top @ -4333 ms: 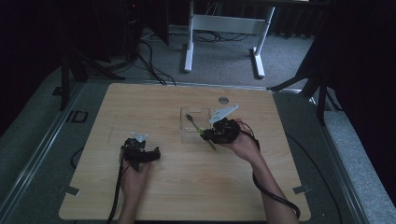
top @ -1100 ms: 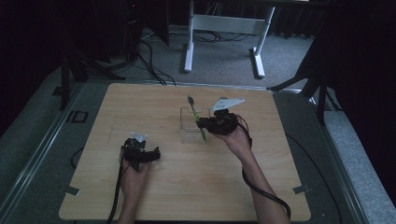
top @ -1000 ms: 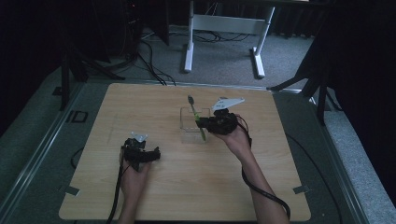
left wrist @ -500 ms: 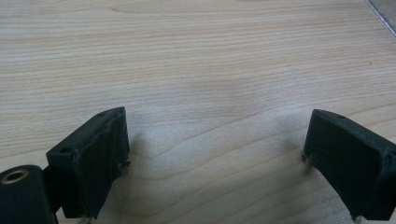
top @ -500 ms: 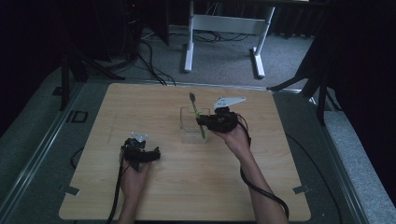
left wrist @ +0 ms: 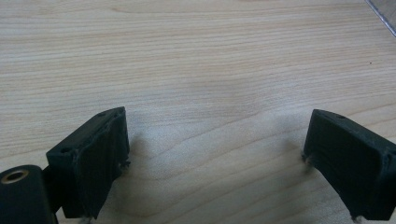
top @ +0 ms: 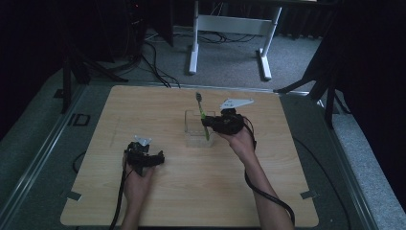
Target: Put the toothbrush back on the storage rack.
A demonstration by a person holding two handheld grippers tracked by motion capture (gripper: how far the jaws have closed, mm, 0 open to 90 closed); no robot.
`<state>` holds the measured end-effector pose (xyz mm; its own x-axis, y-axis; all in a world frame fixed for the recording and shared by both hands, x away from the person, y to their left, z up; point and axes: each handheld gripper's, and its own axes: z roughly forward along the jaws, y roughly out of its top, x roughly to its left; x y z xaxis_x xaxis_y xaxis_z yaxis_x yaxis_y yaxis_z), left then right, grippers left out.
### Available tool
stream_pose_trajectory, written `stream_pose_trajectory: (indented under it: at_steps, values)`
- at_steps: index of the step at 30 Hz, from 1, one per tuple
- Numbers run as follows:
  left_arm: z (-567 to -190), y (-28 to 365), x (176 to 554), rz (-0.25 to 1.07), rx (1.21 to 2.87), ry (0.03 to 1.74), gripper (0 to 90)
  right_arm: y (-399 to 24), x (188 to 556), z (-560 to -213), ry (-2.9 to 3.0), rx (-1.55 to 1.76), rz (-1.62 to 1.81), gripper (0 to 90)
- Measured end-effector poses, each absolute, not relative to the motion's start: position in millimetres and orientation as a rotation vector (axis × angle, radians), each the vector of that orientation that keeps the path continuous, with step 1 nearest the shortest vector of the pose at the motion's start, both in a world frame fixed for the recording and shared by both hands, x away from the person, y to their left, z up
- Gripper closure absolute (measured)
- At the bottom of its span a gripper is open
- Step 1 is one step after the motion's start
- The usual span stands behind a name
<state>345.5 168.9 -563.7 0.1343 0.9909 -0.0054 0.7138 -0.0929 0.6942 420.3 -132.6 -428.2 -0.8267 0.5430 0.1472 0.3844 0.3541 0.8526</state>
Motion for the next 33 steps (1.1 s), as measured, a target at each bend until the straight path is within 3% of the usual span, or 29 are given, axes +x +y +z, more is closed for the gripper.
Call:
stream_pose_trajectory:
  at_steps: [33]
  values:
    - [-563.7,169.0,345.5,0.654,1.867,1.635,7.2,-132.3,434.0,-429.1,2.322,0.953,1.534,79.7]
